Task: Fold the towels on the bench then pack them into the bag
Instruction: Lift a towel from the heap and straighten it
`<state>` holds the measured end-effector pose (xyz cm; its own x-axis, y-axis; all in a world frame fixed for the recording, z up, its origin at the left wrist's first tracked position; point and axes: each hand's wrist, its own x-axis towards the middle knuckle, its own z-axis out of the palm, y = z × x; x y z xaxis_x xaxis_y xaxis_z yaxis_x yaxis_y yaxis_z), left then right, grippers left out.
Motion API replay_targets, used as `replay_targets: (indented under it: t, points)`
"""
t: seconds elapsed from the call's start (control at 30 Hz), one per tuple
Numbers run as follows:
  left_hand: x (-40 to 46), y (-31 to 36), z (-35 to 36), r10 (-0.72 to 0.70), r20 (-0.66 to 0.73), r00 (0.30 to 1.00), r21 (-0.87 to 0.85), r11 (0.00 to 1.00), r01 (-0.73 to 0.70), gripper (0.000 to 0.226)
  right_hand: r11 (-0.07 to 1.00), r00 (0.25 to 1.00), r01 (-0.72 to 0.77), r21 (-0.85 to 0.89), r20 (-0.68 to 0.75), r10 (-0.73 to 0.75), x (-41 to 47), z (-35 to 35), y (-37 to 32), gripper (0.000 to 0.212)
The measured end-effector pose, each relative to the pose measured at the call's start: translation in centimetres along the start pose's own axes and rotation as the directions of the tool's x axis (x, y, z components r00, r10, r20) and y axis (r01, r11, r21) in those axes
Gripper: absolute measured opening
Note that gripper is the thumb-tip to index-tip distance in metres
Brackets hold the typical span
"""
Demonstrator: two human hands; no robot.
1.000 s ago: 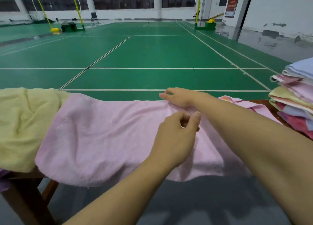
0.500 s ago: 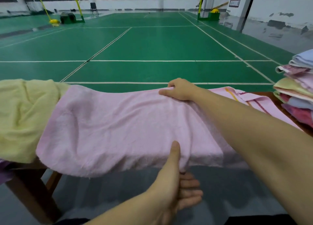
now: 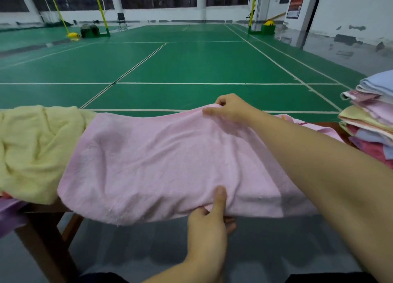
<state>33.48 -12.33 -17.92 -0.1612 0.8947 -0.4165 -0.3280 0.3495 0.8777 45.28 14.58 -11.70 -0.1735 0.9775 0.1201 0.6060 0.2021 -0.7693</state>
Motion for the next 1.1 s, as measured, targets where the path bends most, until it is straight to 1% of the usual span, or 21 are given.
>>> replay_targets:
  t: [0.07,0.17,0.23,0.3,0.4,0.47,0.53,0.6,0.63,0.7,0.77,0.83,0.93,1.03,1.1]
  points:
    - [-0.1,0.3,0.0,0.054,-0.012,0.998,0.02,0.998,-0.054,0.033,0.994,1.0,-0.002,0.109,0.006,0.001,-0.3,-0.5,-0.6,0.046]
    - [-0.3,0.9,0.0,0.115,-0.028,0.993,0.008,0.993,-0.114,0.028,0.979,0.999,-0.009,0.203,-0.031,0.016,-0.2,-1.5,-1.0,0.04]
    - [-0.4,1.8,0.0,0.142,-0.039,0.989,-0.037,0.989,-0.144,0.028,0.96,0.998,-0.032,0.277,-0.049,0.048,0.1,-2.3,-1.2,0.037]
    - [0.1,3.3,-0.3,0.165,-0.061,0.984,-0.106,0.98,-0.17,0.027,0.958,0.993,-0.063,0.278,-0.083,0.09,0.2,-3.4,-1.3,0.037]
    - [2.0,6.4,-0.8,0.16,-0.104,0.982,-0.21,0.961,-0.179,0.019,0.926,0.977,-0.107,0.362,-0.137,0.166,-0.2,-5.4,-1.4,0.034]
    - [3.6,8.8,-0.9,0.186,-0.102,0.977,-0.214,0.955,-0.205,0.016,0.887,0.945,-0.136,0.441,-0.212,0.251,-0.6,-6.8,-1.5,0.032]
    - [5.3,11.0,-0.7,0.257,-0.113,0.96,-0.162,0.948,-0.273,0.018,0.822,0.882,-0.139,0.553,-0.308,0.357,-0.7,-8.5,-1.3,0.031]
    - [7.0,13.3,-0.6,0.308,-0.129,0.943,-0.159,0.932,-0.326,0.018,0.746,0.81,-0.094,0.659,-0.384,0.442,-1.0,-10.1,-0.6,0.032]
    - [7.9,14.5,-0.7,0.326,-0.135,0.936,-0.145,0.928,-0.344,0.02,0.726,0.78,-0.057,0.686,-0.423,0.461,-1.2,-10.8,-0.2,0.028]
    - [9.7,16.5,-1.0,0.374,-0.135,0.918,-0.06,0.921,-0.384,0.029,0.731,0.727,0.022,0.682,-0.513,0.456,-1.9,-12.2,0.7,0.016]
    - [11.2,18.1,-1.1,0.421,-0.1,0.901,-0.015,0.905,-0.425,0.037,0.759,0.687,0.077,0.647,-0.586,0.429,-2.8,-13.2,1.1,0.011]
    - [12.3,19.5,-1.0,0.469,-0.073,0.88,0.011,0.883,-0.47,0.038,0.797,0.692,0.117,0.593,-0.624,0.363,-3.5,-14.0,1.0,0.01]
    - [13.0,22.1,-0.5,0.549,-0.033,0.835,0.054,0.835,-0.547,0.032,0.864,0.719,0.164,0.476,-0.657,0.226,-4.4,-14.9,0.0,0.022]
    - [12.9,25.2,0.1,0.605,0.005,0.796,0.105,0.791,-0.602,0.028,0.904,0.713,0.212,0.37,-0.691,0.116,-5.1,-16.1,-1.7,0.019]
    - [12.7,27.3,0.5,0.646,0.005,0.764,0.138,0.756,-0.64,0.026,0.915,0.708,0.236,0.326,-0.702,0.068,-5.5,-16.9,-2.9,0.018]
